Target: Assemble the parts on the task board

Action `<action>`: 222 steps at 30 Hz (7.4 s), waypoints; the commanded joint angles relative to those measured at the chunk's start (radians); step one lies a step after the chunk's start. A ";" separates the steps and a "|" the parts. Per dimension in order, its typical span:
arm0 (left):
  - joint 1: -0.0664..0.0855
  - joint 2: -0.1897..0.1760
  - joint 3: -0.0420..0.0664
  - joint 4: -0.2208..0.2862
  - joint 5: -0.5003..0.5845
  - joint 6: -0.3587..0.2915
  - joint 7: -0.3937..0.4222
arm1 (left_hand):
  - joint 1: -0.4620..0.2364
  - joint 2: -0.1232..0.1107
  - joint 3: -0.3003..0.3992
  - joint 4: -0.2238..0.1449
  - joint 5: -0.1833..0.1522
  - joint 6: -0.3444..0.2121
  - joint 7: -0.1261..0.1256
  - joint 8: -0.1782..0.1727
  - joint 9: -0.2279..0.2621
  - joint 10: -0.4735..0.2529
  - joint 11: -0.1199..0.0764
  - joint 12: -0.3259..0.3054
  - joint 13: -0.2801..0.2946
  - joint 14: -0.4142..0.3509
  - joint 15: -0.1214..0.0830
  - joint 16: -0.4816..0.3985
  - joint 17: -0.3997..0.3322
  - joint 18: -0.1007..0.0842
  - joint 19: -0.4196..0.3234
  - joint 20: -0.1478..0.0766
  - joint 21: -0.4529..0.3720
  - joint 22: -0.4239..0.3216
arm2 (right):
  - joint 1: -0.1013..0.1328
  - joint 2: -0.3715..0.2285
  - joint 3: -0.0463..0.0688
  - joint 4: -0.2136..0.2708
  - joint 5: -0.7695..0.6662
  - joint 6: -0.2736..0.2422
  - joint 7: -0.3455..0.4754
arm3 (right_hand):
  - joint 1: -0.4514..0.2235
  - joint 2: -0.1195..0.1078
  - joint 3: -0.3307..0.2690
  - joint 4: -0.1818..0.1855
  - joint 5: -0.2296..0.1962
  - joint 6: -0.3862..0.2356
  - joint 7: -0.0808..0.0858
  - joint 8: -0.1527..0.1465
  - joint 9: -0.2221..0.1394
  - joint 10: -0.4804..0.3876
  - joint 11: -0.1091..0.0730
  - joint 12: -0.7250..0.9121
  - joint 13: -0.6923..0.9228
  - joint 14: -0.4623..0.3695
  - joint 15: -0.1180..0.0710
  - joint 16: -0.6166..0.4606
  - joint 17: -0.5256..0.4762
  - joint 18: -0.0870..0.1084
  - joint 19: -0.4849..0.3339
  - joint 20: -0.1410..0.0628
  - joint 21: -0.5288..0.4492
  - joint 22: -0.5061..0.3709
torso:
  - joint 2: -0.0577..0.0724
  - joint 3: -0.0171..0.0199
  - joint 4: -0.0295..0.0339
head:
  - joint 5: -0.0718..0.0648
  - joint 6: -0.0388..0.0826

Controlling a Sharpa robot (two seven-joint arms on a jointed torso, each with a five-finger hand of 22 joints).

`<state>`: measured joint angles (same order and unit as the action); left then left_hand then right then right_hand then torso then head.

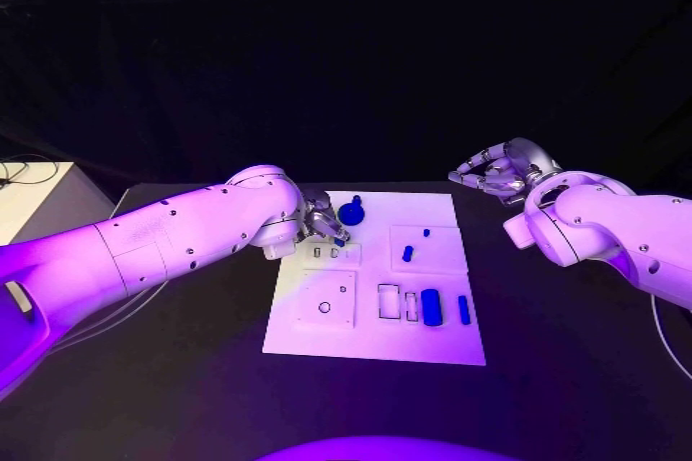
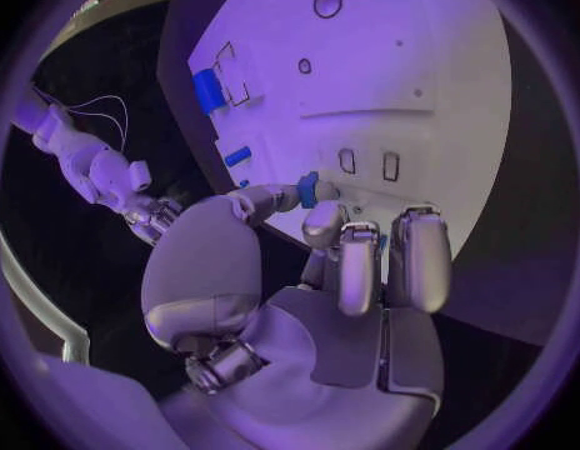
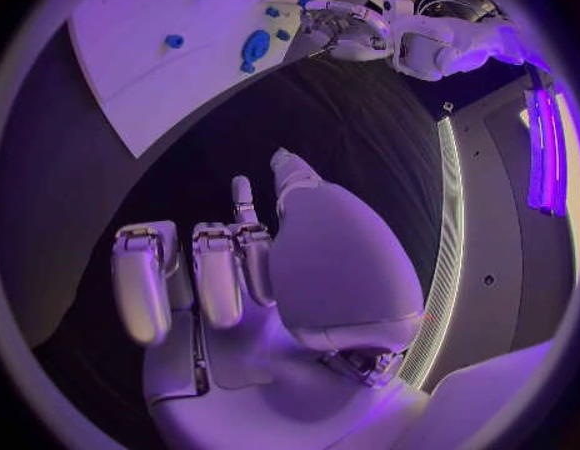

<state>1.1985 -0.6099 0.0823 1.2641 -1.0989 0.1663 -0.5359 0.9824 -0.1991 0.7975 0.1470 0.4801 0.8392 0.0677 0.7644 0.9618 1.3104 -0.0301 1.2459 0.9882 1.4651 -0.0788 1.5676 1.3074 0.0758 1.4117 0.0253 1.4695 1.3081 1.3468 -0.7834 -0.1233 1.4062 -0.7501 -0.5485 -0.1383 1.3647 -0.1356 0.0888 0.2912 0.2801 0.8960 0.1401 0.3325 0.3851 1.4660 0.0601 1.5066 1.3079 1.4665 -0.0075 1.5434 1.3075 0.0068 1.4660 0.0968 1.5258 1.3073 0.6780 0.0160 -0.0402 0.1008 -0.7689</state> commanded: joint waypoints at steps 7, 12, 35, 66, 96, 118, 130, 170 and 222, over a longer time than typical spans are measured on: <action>-0.011 -0.001 -0.010 0.010 -0.068 -0.016 0.009 | -0.001 0.010 0.198 -0.203 0.004 0.035 -0.025 0.004 0.002 0.001 -0.001 -0.005 -0.002 0.106 -0.007 0.003 0.263 -0.020 0.006 0.001 0.007 0.012 | -0.003 0.000 0.000 0.000 -0.006 0.015 0.003 | -0.010 -0.002 0.004 0.000 -0.003 -0.008 0.003 0.003 0.001 0.019 0.003 -0.003 0.179 0.083 -0.004 -0.005 0.170 0.005 0.083 -0.005 -0.001 0.229 | 0.000 -0.0009 0.0006 | 0.001 -0.008; -0.015 -0.004 -0.012 0.013 -0.078 -0.022 0.009 | 0.001 0.011 0.198 -0.204 0.004 0.035 -0.025 0.003 0.002 0.001 -0.002 -0.005 -0.002 0.106 -0.007 0.003 0.263 -0.020 0.006 0.001 0.007 0.013 | -0.003 -0.001 0.000 0.000 -0.006 0.015 0.003 | -0.012 -0.001 0.004 0.000 -0.001 -0.008 0.003 0.003 0.002 0.019 0.003 -0.003 0.179 0.083 -0.004 -0.004 0.170 0.006 0.083 -0.005 -0.002 0.229 | 0.000 -0.0008 0.0008 | 0.003 -0.010; -0.028 -0.012 -0.013 0.015 -0.079 -0.017 0.010 | 0.002 0.013 0.199 -0.204 0.004 0.036 -0.025 0.003 0.003 0.000 -0.002 -0.008 -0.005 0.106 -0.008 0.003 0.263 -0.020 0.006 0.000 0.006 0.011 | -0.006 -0.002 0.000 0.000 -0.007 0.014 0.000 | -0.016 -0.001 0.004 0.001 0.000 -0.010 0.003 0.003 0.004 0.020 0.003 -0.003 0.179 0.083 -0.003 -0.005 0.170 0.006 0.083 -0.004 -0.002 0.229 | 0.001 -0.0007 0.0007 | 0.004 -0.016; -0.037 -0.010 -0.013 0.006 -0.093 0.003 0.016 | 0.005 0.015 0.198 -0.203 0.000 0.035 -0.025 0.000 0.004 -0.006 -0.002 -0.015 -0.017 0.106 -0.008 0.003 0.263 -0.019 0.002 0.000 0.004 0.006 | -0.007 -0.002 0.000 0.000 -0.007 0.015 0.002 | -0.019 0.000 0.004 0.001 0.001 -0.010 0.003 0.004 0.006 0.020 0.003 -0.003 0.179 0.083 -0.003 -0.005 0.170 0.006 0.083 -0.004 -0.003 0.228 | 0.000 0.0000 0.0009 | 0.004 -0.024; -0.045 0.002 -0.013 -0.005 -0.114 0.014 0.016 | 0.007 0.015 0.198 -0.203 -0.003 0.034 -0.025 -0.001 0.004 -0.007 -0.001 -0.017 -0.018 0.106 -0.008 0.003 0.263 -0.019 0.002 -0.001 0.004 0.006 | -0.007 -0.001 0.000 0.000 -0.007 0.016 0.002 | -0.022 0.000 0.004 0.001 0.001 -0.010 0.003 0.004 0.007 0.019 0.003 -0.003 0.178 0.083 -0.003 -0.005 0.169 0.006 0.082 -0.004 -0.004 0.228 | 0.001 0.0007 0.0002 | 0.006 -0.031; -0.055 0.021 -0.016 -0.015 -0.100 0.028 0.015 | -0.001 0.014 0.140 -0.176 -0.018 0.035 -0.028 -0.009 0.012 0.003 -0.003 -0.016 -0.014 0.106 -0.008 0.003 0.263 -0.019 0.002 0.001 0.001 0.006 | -0.007 -0.001 0.000 0.000 -0.007 0.015 0.003 | -0.026 0.001 0.004 0.000 0.002 -0.011 0.003 0.005 0.011 0.018 0.003 -0.004 0.178 0.082 -0.003 -0.006 0.167 0.006 0.082 -0.004 -0.005 0.227 | -0.001 0.0016 0.0008 | 0.002 -0.037; -0.055 0.023 -0.016 -0.021 -0.100 0.012 0.015 | -0.001 0.011 -0.040 -0.098 -0.032 0.050 -0.040 -0.039 0.012 0.001 -0.009 -0.019 -0.015 0.106 -0.013 0.003 0.263 -0.018 0.001 -0.004 -0.007 0.000 | -0.008 -0.001 0.000 0.000 -0.006 0.015 0.004 | -0.028 0.002 0.004 0.001 0.003 -0.012 0.003 0.005 0.012 0.018 0.003 -0.004 0.178 0.082 -0.003 -0.006 0.166 0.006 0.082 -0.004 -0.005 0.227 | -0.001 0.0017 0.0008 | 0.002 -0.035; -0.062 -0.016 -0.004 0.027 -0.140 -0.015 0.012 | 0.075 -0.023 -0.389 0.132 -0.170 0.079 -0.034 -0.087 0.017 -0.011 -0.004 -0.017 -0.010 0.105 -0.008 0.003 0.262 -0.017 -0.001 -0.002 -0.018 -0.005 | -0.013 -0.008 0.000 0.002 -0.003 0.014 0.011 | -0.036 0.001 0.003 0.001 0.003 -0.015 0.003 0.004 0.016 0.015 0.003 -0.006 0.175 0.081 -0.003 -0.008 0.163 0.007 0.081 -0.004 -0.008 0.225 | -0.001 -0.0006 0.0007 | -0.002 -0.026; -0.039 0.049 0.179 -0.209 -0.082 -0.018 0.031 | 0.121 0.008 -0.447 0.145 -0.198 0.011 0.005 -0.168 -0.017 -0.106 0.031 -0.091 -0.125 0.080 0.021 -0.036 0.196 0.002 -0.058 0.020 -0.067 -0.091 | -0.016 -0.020 0.001 0.009 -0.003 0.004 0.015 | -0.041 0.000 0.003 0.000 0.005 -0.018 0.003 0.004 0.019 0.014 0.003 -0.007 0.173 0.081 -0.003 -0.008 0.163 0.008 0.080 -0.004 -0.010 0.223 | 0.014 0.0020 -0.0120 | 0.009 0.020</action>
<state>1.1551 -0.5678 0.2601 1.0665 -1.1846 0.1411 -0.5226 1.0963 -0.1907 0.3544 0.2924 0.2786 0.8558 0.0749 0.6014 0.9457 1.2132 0.0019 1.1606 0.8636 1.4667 -0.0621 1.5350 1.3074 0.0758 1.3576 0.0428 1.4055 1.2167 1.3307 -0.8028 -0.1229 1.4132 -0.7483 -0.5469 -0.1367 1.3318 -0.1370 0.0888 0.2912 0.2807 0.8860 0.1428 0.3324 0.4024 1.4660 0.0601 1.5026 1.3075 1.4665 -0.0075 1.5395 1.3074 0.0068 1.4660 0.0969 1.5212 1.3076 0.6877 0.0176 -0.0488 0.1080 -0.7520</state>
